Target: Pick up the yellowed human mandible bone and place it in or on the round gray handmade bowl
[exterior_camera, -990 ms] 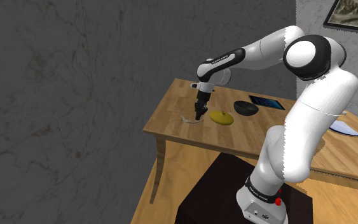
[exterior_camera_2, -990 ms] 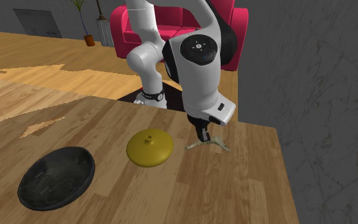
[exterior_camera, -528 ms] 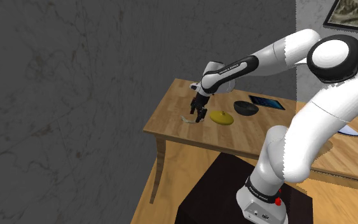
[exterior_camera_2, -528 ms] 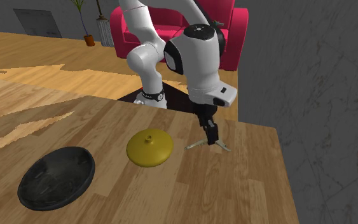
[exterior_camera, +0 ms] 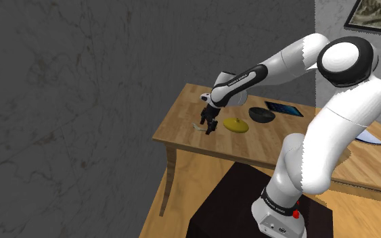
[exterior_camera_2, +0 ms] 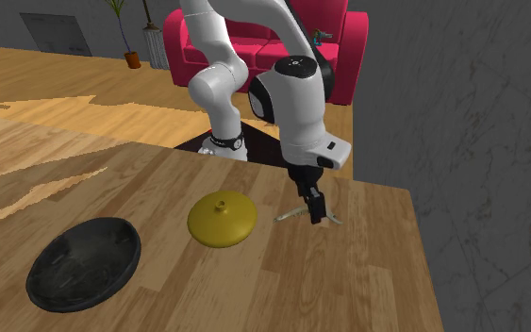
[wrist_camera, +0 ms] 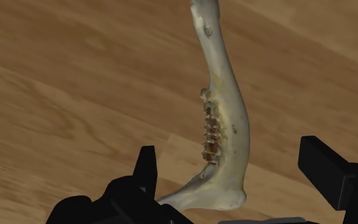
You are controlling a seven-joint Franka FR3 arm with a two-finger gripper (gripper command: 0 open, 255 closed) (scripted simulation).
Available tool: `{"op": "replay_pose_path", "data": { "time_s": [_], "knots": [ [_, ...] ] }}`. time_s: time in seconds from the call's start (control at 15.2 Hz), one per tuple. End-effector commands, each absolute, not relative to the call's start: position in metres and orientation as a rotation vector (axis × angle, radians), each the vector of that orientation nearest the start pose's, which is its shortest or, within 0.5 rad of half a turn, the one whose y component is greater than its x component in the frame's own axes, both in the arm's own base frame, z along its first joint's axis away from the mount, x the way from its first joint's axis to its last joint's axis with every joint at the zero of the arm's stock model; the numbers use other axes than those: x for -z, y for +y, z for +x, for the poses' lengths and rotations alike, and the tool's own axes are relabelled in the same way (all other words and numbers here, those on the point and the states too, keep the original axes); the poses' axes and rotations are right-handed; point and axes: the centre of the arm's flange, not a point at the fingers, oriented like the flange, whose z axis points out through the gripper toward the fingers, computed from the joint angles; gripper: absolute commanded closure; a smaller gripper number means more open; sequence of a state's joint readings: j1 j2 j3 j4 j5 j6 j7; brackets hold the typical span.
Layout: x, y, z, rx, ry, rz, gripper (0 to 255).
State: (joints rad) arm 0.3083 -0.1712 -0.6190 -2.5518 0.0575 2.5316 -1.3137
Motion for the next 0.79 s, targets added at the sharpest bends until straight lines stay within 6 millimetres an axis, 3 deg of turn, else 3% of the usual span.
{"op": "replay_pose_path", "data": {
  "time_s": [0.0,0.33,0.4,0.73],
  "knots": [
    [-0.3291,-0.1366,0.4347,0.280,-1.440,-2.770,0],
    [-0.3291,-0.1366,0.4346,0.280,-1.440,-2.770,0],
    [-0.3291,-0.1366,0.4346,0.280,-1.440,-2.770,255],
    [-0.3259,-0.1376,0.4343,0.280,-1.440,-2.769,255]
  ]
}}
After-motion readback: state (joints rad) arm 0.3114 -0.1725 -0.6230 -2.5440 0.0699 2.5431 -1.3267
